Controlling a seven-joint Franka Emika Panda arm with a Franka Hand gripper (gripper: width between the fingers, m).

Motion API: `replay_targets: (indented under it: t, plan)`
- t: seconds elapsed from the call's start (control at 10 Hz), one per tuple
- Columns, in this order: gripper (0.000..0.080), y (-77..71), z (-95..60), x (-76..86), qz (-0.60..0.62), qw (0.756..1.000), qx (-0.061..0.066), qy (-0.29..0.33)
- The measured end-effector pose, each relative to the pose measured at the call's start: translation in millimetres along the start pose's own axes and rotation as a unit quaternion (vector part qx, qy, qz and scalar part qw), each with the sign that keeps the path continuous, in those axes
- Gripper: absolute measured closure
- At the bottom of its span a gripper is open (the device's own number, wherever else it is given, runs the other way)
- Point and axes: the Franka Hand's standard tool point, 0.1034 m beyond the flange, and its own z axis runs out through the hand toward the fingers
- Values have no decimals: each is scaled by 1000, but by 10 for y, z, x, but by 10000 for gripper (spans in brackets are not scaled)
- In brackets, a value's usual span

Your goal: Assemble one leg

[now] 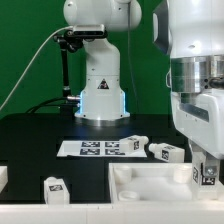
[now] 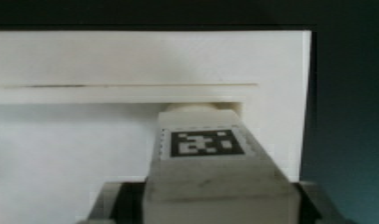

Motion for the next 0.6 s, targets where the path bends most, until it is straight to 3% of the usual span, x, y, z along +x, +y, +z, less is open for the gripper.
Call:
replay_targets:
  t: [0.2,0.3,0.4,0.5,0.6]
  plan:
    - [515,1,2,4,-11,1000,0,0]
    - [332,1,3,1,-17,1000,0,0]
    - [332,1,3,0,-114,993,0,1]
    - [194,1,3,3,-225,974,-1,1]
    - [194,5,5,4,-292,957,-1,0]
